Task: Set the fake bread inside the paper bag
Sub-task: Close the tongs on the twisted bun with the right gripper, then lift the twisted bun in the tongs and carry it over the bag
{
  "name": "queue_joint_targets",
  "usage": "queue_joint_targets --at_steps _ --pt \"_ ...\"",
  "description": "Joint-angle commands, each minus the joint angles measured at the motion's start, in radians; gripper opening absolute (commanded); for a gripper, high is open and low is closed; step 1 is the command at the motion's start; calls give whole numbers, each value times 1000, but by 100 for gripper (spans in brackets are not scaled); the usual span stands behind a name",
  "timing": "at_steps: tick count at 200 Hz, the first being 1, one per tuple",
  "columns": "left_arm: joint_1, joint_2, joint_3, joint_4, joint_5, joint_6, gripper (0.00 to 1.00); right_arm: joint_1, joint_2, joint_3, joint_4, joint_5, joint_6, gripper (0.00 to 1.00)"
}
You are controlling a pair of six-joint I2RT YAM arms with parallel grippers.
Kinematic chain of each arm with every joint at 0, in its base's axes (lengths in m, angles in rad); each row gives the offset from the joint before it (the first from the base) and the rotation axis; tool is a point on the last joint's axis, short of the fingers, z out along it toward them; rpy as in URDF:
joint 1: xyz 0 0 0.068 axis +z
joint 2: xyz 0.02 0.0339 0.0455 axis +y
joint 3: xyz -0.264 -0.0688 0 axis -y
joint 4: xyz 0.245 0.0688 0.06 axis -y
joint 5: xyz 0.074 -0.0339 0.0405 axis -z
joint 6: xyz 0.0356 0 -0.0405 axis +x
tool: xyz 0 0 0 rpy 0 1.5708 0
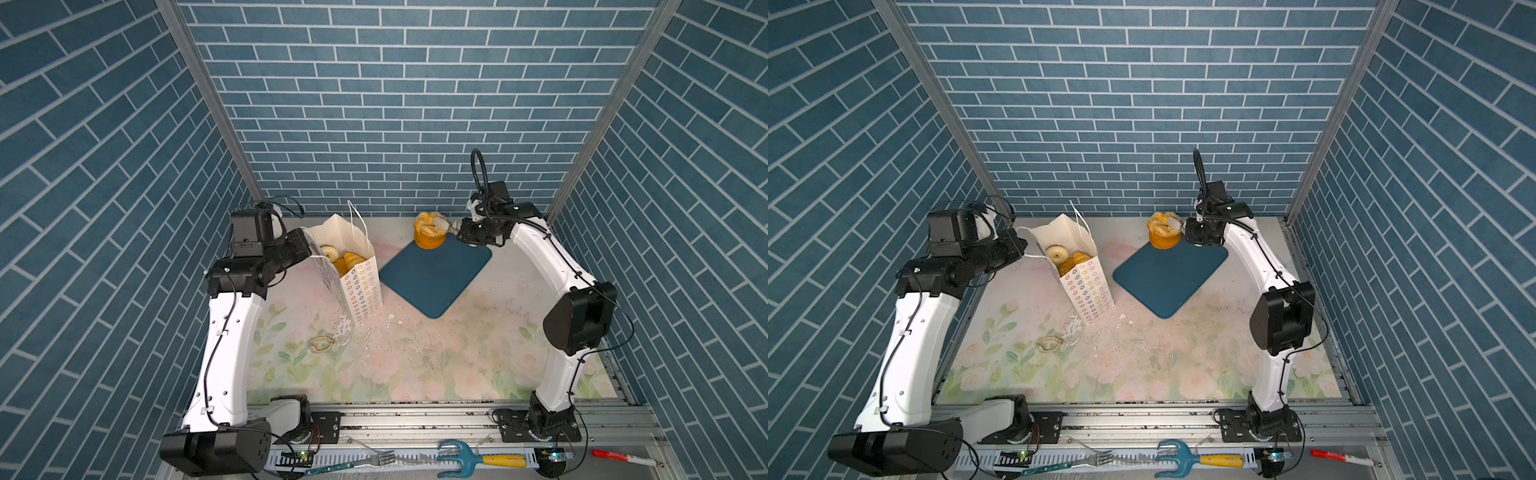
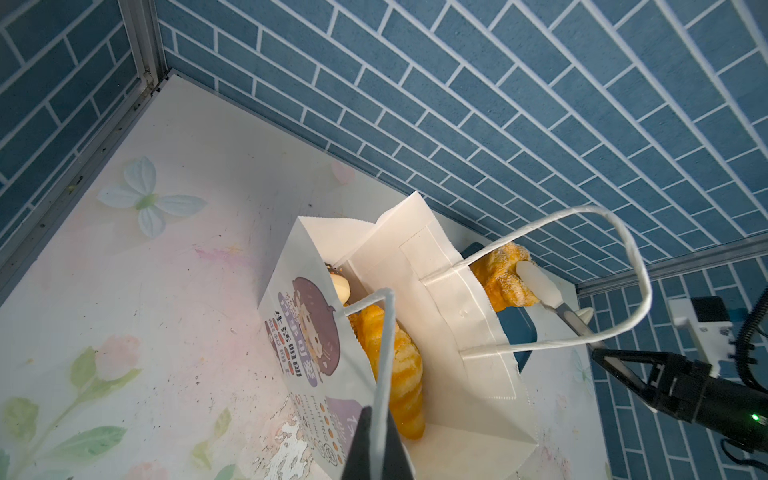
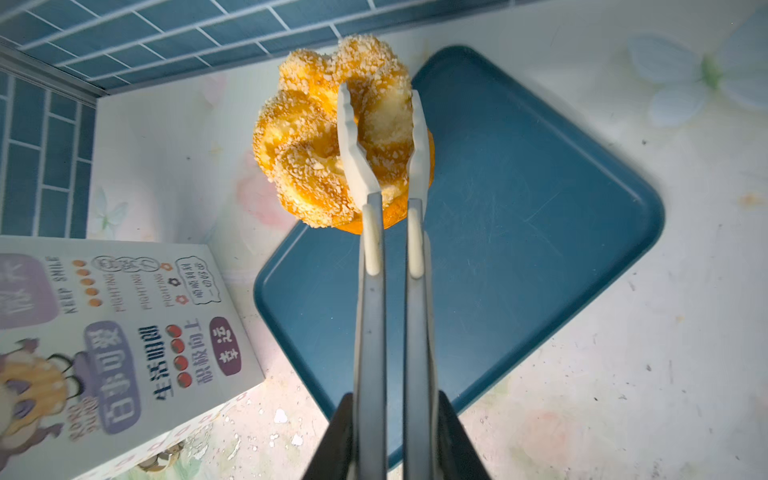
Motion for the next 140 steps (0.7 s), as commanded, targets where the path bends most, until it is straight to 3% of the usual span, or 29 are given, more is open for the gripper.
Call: queue_joint_targets --at_steps 1,65,140 --pt "-4 -21 -15 19 24 -10 0 6 -132 -5 58 -22 -49 16" --pt "-4 -21 -31 37 59 -16 0 111 -331 47 85 6 -156 15" --pt "-4 -35 -37 46 77 -27 0 374 -334 225 91 5 -299 15"
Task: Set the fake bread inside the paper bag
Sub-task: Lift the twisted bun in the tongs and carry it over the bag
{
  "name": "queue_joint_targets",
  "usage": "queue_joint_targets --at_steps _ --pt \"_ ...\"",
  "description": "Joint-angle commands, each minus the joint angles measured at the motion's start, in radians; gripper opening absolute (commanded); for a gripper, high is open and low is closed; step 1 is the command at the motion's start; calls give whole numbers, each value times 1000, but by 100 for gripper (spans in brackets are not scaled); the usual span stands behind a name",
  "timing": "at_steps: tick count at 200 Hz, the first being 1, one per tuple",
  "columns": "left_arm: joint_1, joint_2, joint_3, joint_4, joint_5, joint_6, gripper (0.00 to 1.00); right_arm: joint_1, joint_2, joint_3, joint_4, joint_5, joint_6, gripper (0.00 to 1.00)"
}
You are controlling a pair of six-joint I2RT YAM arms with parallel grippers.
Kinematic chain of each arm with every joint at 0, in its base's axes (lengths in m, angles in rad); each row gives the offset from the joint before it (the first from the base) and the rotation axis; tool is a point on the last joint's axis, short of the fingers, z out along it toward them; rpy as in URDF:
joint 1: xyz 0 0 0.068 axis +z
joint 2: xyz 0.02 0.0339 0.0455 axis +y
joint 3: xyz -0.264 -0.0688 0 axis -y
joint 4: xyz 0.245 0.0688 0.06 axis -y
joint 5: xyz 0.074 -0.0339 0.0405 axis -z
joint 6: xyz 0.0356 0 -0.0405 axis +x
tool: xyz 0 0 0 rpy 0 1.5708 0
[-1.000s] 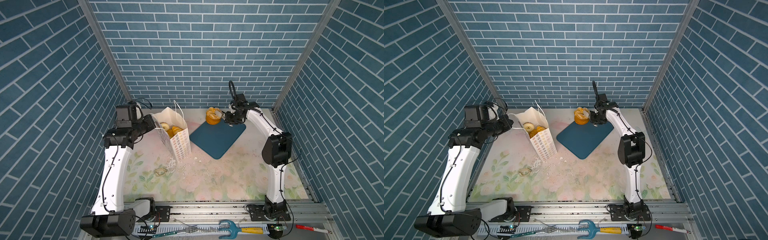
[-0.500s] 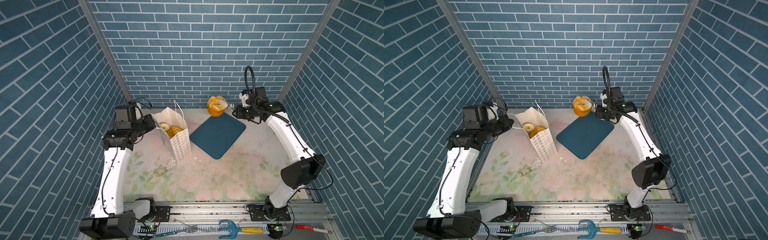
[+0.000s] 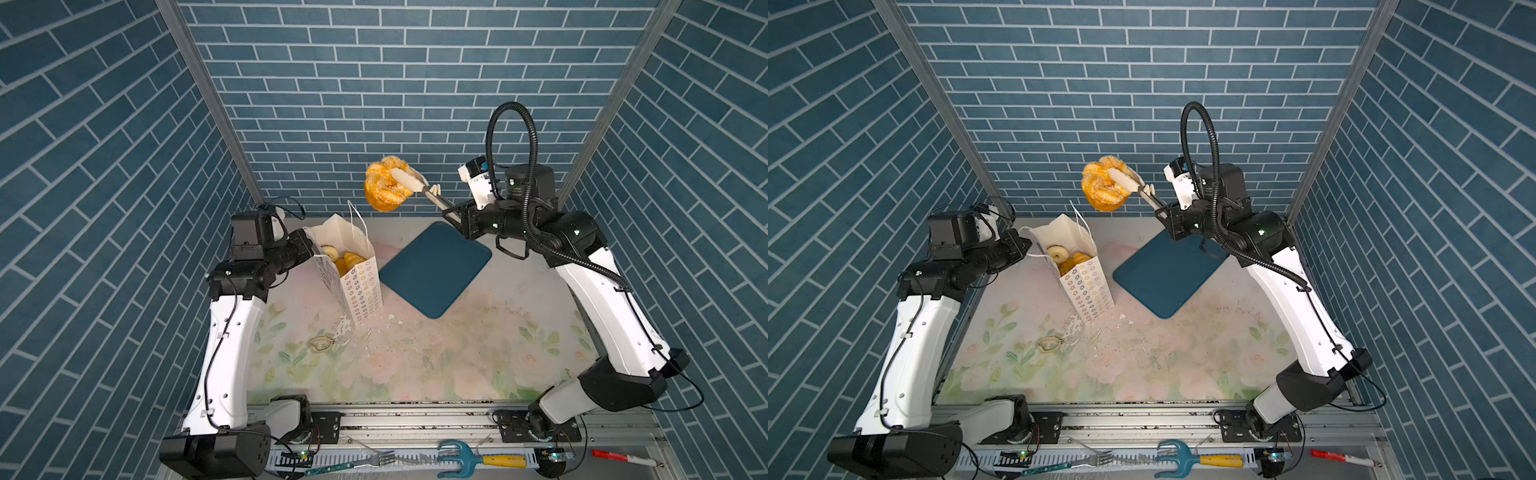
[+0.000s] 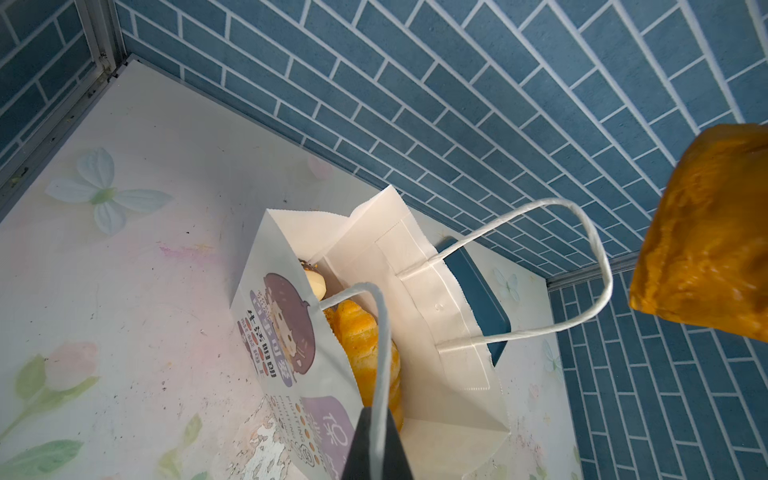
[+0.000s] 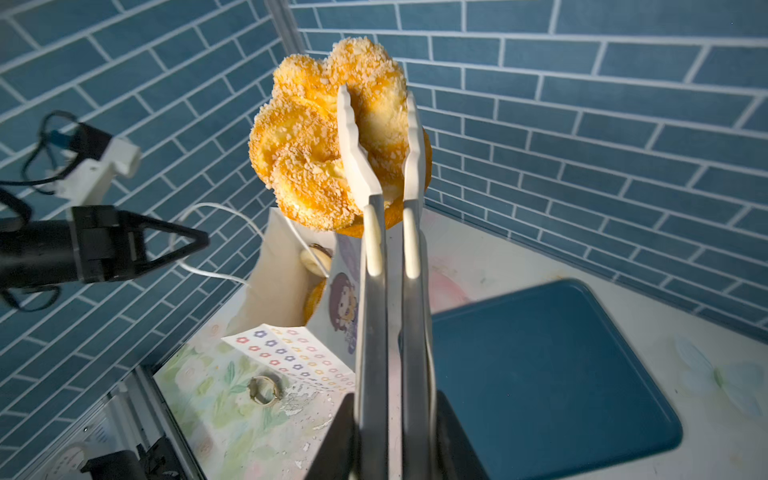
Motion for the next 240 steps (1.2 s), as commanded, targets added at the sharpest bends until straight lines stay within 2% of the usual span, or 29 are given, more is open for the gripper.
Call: queue_joint_targets --at_steps 1,34,67,171,203,240 --pt "-4 -20 -5 3 14 -2 0 58 -13 55 68 0 -84 15" --pt "-4 -22 0 -5 17 5 0 167 39 97 42 65 -160 15" --pt "-4 -23 -5 -6 21 3 0 227 101 125 8 130 -206 16" --pt "-4 -35 4 -26 19 18 0 268 227 120 -38 244 -258 19" --pt "-4 -33 4 -29 19 18 0 290 229 129 -37 201 -281 20" --pt "-3 -35 7 -31 16 19 0 308 167 67 52 161 -290 20"
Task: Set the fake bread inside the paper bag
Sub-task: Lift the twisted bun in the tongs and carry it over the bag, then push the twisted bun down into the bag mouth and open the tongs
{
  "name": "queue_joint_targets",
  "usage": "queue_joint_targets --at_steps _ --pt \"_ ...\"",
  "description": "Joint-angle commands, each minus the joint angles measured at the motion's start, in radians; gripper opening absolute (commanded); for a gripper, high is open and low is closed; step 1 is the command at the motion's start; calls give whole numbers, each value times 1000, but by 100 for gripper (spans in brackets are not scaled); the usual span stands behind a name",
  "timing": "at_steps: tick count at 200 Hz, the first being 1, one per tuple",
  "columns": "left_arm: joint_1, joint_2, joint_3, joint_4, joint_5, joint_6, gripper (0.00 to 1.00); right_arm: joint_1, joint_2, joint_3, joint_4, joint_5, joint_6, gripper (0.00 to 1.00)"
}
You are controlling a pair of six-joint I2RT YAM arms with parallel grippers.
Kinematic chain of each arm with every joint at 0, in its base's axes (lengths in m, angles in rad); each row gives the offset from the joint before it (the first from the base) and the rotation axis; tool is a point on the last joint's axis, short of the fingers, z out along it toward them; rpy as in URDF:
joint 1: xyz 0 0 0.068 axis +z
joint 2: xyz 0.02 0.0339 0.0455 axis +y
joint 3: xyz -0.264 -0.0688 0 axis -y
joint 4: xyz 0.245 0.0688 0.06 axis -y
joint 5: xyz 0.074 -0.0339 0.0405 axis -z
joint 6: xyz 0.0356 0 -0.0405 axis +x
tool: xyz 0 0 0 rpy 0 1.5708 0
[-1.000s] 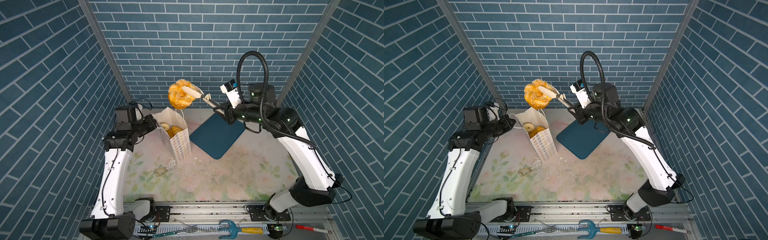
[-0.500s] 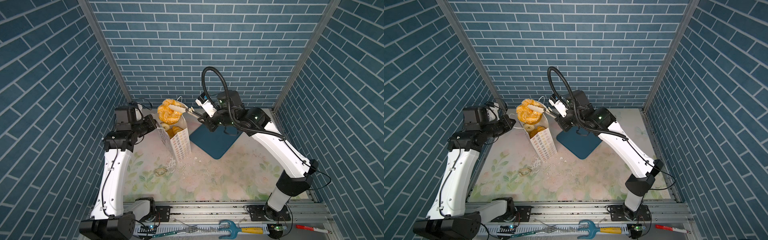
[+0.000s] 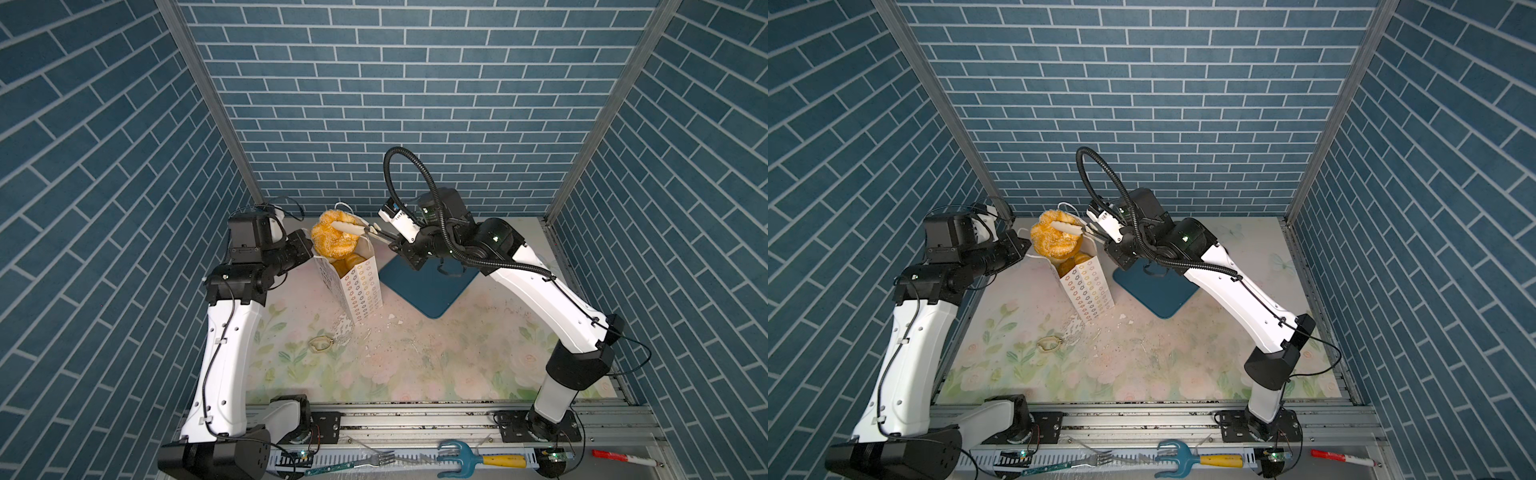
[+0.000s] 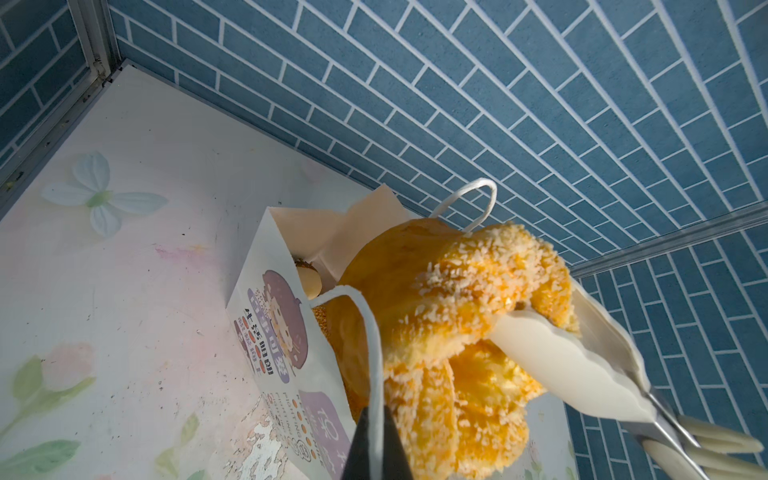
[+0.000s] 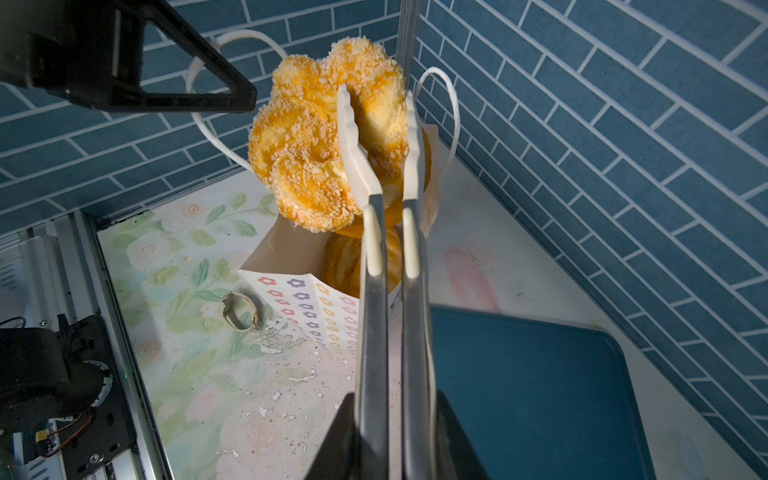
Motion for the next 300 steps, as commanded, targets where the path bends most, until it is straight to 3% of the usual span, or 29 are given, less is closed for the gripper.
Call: queue_joint_targets --at_steps 1,44,88,154,266,300 --pt "-3 -13 7 -23 8 16 0 10 -65 -25 109 -28 -37 19" --pt "-4 -16 8 -26 4 19 0 10 -98 -48 149 -13 -24 19" --pt "-3 -23 9 -34 -5 20 0 -6 -138 -68 220 73 17 19" --pt "-3 -27 1 -35 -10 19 0 -24 -136 -81 213 -140 56 19" --pt "-3 -32 0 -48 -16 22 0 -112 -101 -186 199 -119 123 19" --pt "-3 -27 4 -47 -16 23 0 -110 -73 -157 169 -177 110 27"
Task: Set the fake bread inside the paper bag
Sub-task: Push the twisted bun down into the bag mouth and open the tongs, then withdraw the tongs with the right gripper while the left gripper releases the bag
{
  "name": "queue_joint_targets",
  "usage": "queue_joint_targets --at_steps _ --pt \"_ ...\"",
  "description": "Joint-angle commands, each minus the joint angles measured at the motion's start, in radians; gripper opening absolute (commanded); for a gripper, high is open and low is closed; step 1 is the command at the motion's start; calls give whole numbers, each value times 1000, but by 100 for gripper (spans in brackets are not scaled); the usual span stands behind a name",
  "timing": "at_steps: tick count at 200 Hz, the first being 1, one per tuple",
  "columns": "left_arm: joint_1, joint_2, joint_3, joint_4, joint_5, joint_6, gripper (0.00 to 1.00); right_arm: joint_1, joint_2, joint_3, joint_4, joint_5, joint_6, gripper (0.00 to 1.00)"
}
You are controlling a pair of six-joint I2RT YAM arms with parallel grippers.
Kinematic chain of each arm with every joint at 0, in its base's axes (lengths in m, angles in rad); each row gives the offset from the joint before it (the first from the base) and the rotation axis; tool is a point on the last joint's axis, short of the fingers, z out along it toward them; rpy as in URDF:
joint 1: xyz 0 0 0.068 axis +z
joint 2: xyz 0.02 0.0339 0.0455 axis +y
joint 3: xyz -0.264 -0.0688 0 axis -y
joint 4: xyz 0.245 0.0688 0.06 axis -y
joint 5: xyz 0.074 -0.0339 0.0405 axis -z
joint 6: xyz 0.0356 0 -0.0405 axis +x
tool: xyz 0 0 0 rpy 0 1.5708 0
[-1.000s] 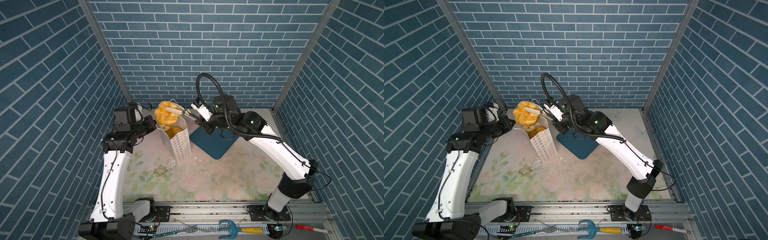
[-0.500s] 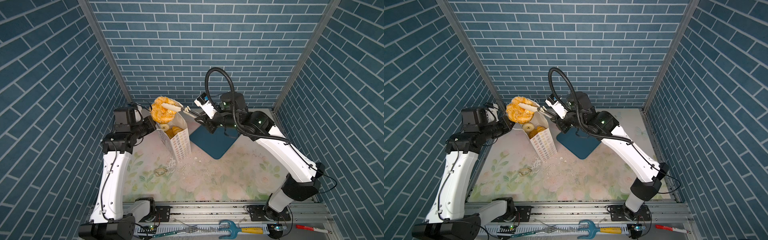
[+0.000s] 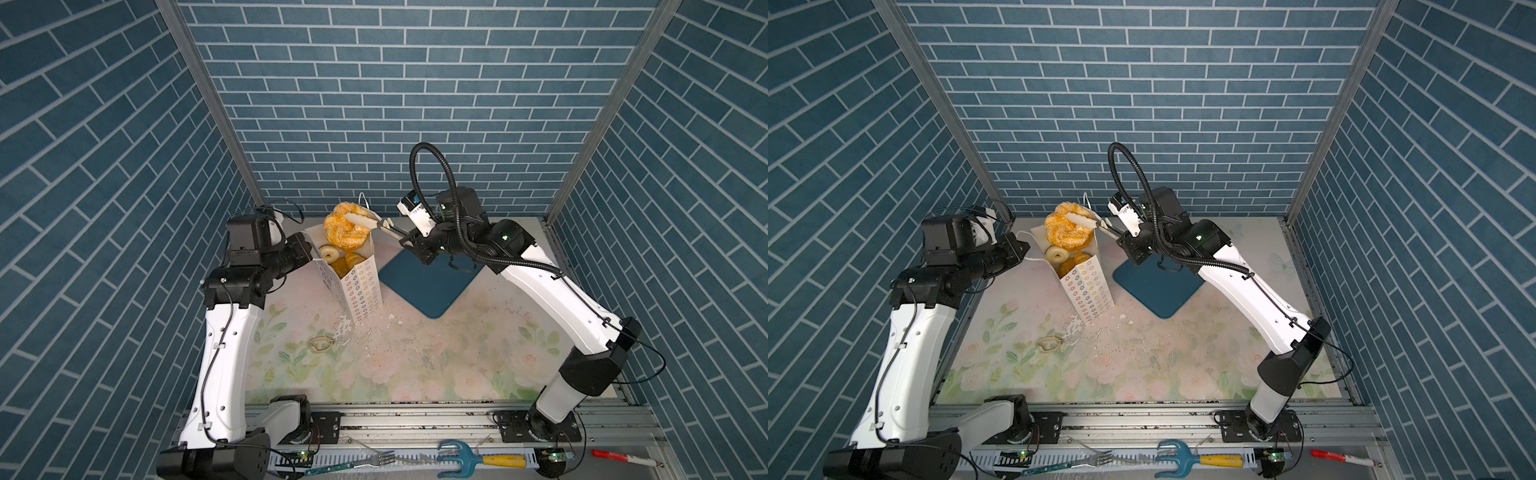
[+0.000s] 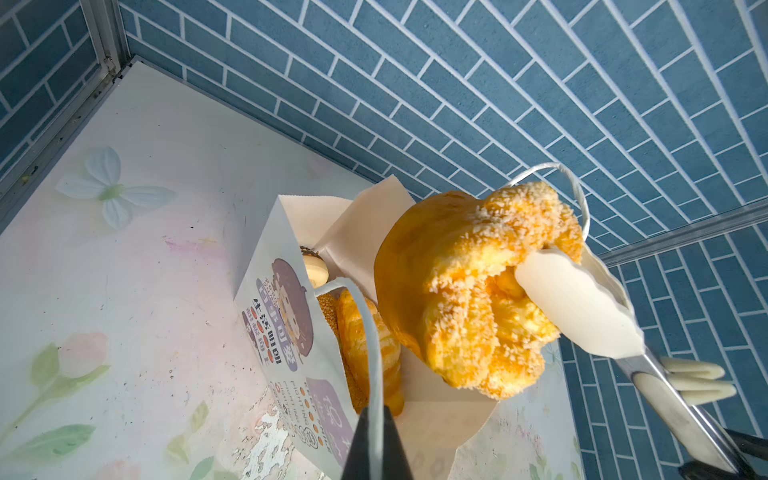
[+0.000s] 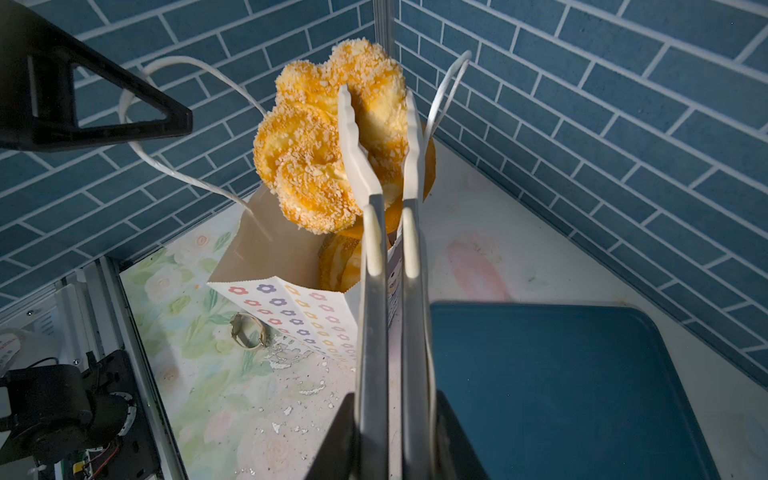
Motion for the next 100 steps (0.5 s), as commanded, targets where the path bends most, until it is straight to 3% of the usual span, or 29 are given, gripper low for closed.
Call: queue_joint_targets --at_steps 1,41,100 --pt "-3 -8 4 -13 -6 13 0 7 10 37 32 -61 7 27" --pt "-3 2 8 -7 -4 10 0 18 36 92 -27 -72 -14 43" --pt "-3 17 12 -4 1 9 0 24 15 138 6 -21 -19 44"
